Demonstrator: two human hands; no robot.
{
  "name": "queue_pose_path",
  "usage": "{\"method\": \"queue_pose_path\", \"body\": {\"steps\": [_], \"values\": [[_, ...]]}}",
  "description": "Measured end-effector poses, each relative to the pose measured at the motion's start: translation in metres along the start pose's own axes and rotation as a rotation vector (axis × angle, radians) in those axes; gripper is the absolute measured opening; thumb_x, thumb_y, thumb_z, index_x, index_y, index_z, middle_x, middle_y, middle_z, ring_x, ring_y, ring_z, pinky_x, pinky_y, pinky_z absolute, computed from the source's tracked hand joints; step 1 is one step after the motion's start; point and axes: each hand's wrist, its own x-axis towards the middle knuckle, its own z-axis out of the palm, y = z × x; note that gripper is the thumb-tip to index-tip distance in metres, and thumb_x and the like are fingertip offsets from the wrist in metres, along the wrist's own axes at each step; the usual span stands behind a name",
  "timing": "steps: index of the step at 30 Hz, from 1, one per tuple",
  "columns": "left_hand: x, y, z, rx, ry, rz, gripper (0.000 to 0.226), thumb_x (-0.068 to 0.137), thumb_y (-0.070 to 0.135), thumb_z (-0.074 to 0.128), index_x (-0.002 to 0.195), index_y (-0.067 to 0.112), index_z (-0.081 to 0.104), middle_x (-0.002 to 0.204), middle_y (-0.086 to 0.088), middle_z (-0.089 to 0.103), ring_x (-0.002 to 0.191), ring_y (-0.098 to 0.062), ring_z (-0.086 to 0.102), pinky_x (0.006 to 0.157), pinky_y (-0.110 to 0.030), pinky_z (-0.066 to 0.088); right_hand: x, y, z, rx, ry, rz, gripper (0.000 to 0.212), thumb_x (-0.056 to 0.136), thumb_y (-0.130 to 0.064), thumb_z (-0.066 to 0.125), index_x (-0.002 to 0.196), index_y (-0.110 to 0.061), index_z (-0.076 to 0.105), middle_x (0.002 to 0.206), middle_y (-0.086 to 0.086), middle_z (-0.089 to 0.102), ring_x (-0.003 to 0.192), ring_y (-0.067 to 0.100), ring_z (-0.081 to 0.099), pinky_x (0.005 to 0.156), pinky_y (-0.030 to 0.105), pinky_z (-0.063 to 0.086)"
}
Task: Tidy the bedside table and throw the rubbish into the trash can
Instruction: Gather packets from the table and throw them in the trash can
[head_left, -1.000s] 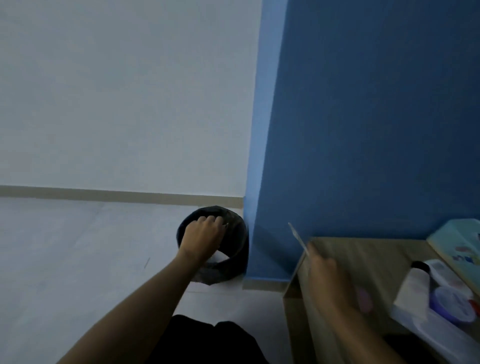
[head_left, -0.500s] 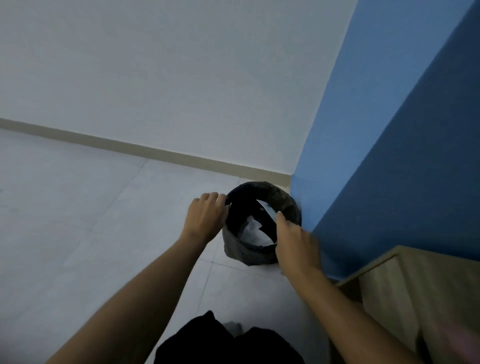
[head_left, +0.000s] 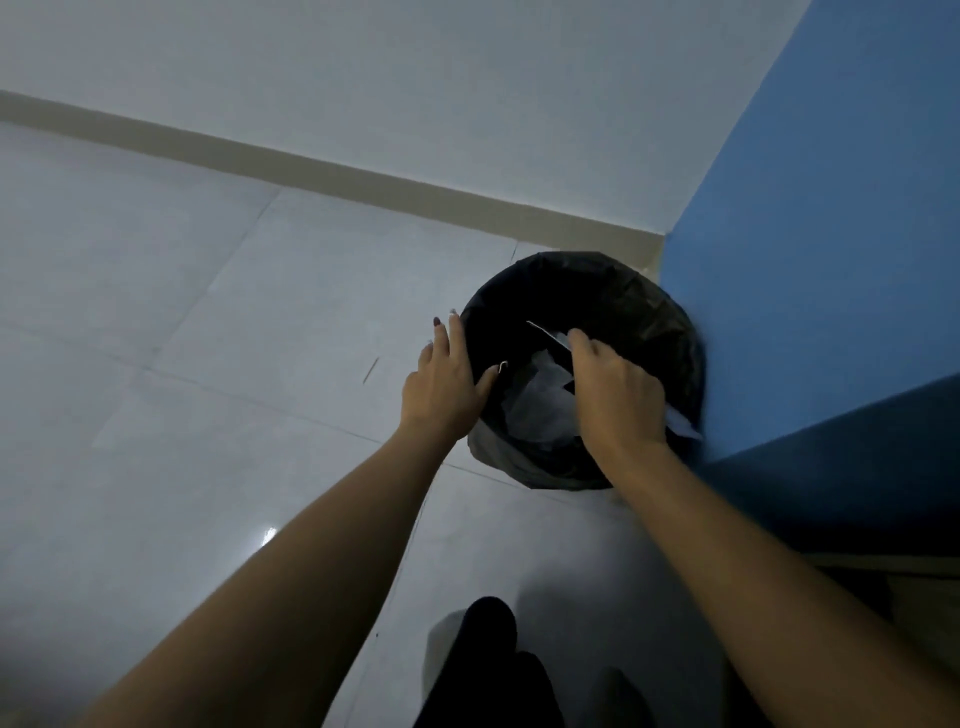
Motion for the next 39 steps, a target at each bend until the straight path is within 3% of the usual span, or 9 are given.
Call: {"method": "queue_pose_path", "body": {"steps": [4,9,14,18,21,24,31,37,39], "values": [[0.004,-0.001,0.018,-0.123,0.035,-0.01,0.065,0.097,0.032,0.032,0.152,0.02,-0.001,0.157,-0.011,0.026,0.118,-0.039,0.054,0.085,-0.049,0.048,0.013,0.008,0.048,-0.022,0.009,-0.04,0.034,0.079,0.003,0.064,0.113,0.001,0.061,0.091,0.022,0.069,0.077,0.036,0.067,0.065,0.04,0.052],[0.003,0.0,0.019,-0.109,0.051,0.018,0.063,0.096,0.021,0.029,0.152,0.018,0.0,0.152,-0.011,0.037,0.105,-0.037,0.059,0.076,-0.042,0.045,0.01,0.006,0.075,-0.003,0.01,-0.046,0.033,0.08,0.0,0.061,0.113,-0.002,0.06,0.098,0.02,0.069,0.094,0.035,0.064,0.091,0.047,0.046],[0.003,0.001,0.018,-0.121,0.059,-0.014,0.063,0.096,0.019,0.029,0.152,0.017,0.0,0.127,-0.017,0.058,0.089,-0.036,0.06,0.066,-0.037,0.036,0.008,0.002,0.079,0.03,0.008,-0.044,0.036,0.081,-0.001,0.062,0.117,-0.002,0.059,0.104,0.021,0.068,0.098,0.035,0.065,0.095,0.048,0.043],[0.001,0.0,0.019,-0.095,0.042,-0.004,0.061,0.098,0.021,0.027,0.152,0.014,0.0,0.115,-0.019,0.063,0.074,-0.029,0.053,0.063,-0.037,0.037,0.005,0.004,0.076,0.027,0.008,-0.041,0.035,0.081,-0.001,0.063,0.116,-0.003,0.06,0.103,0.021,0.069,0.095,0.035,0.065,0.093,0.048,0.044],[0.0,0.0,0.016,-0.08,0.029,0.019,0.06,0.099,0.031,0.028,0.152,0.016,0.003,0.135,-0.017,0.053,0.098,-0.036,0.06,0.073,-0.044,0.049,0.0,0.006,0.067,0.023,0.017,-0.035,0.034,0.081,-0.001,0.064,0.115,-0.005,0.06,0.103,0.019,0.068,0.095,0.035,0.065,0.092,0.047,0.045],[-0.008,0.003,0.003,0.003,0.048,0.052,0.061,0.098,0.04,0.031,0.15,0.016,0.01,0.152,-0.013,0.034,0.124,-0.038,0.049,0.091,-0.05,0.049,-0.01,0.008,0.047,0.04,0.034,-0.017,0.031,0.081,-0.003,0.067,0.111,-0.006,0.061,0.102,0.016,0.067,0.094,0.034,0.063,0.091,0.047,0.048],[-0.065,0.05,-0.061,0.031,0.032,0.13,0.061,0.099,0.04,0.036,0.15,0.012,0.015,0.154,-0.011,0.03,0.136,-0.033,0.036,0.101,-0.048,0.046,-0.064,0.009,-0.054,0.078,0.129,0.008,0.032,0.079,-0.003,0.07,0.11,-0.006,0.063,0.1,0.015,0.067,0.089,0.032,0.065,0.073,0.04,0.057],[-0.137,0.087,-0.105,-0.014,0.054,0.223,0.061,0.099,0.036,0.04,0.149,0.009,0.021,0.153,-0.014,0.032,0.143,-0.03,0.025,0.107,-0.046,0.04,-0.146,0.029,-0.137,0.019,0.271,0.019,0.041,0.083,-0.002,0.055,0.123,-0.004,0.06,0.115,0.017,0.066,0.098,0.032,0.066,0.081,0.039,0.055],[-0.161,0.098,-0.117,-0.017,0.067,0.274,0.061,0.098,0.036,0.041,0.149,0.008,0.022,0.153,-0.014,0.031,0.144,-0.031,0.024,0.11,-0.046,0.038,-0.179,0.051,-0.16,-0.019,0.328,0.07,0.043,0.079,0.0,0.059,0.123,-0.004,0.06,0.114,0.017,0.067,0.096,0.032,0.067,0.084,0.04,0.056]]}}
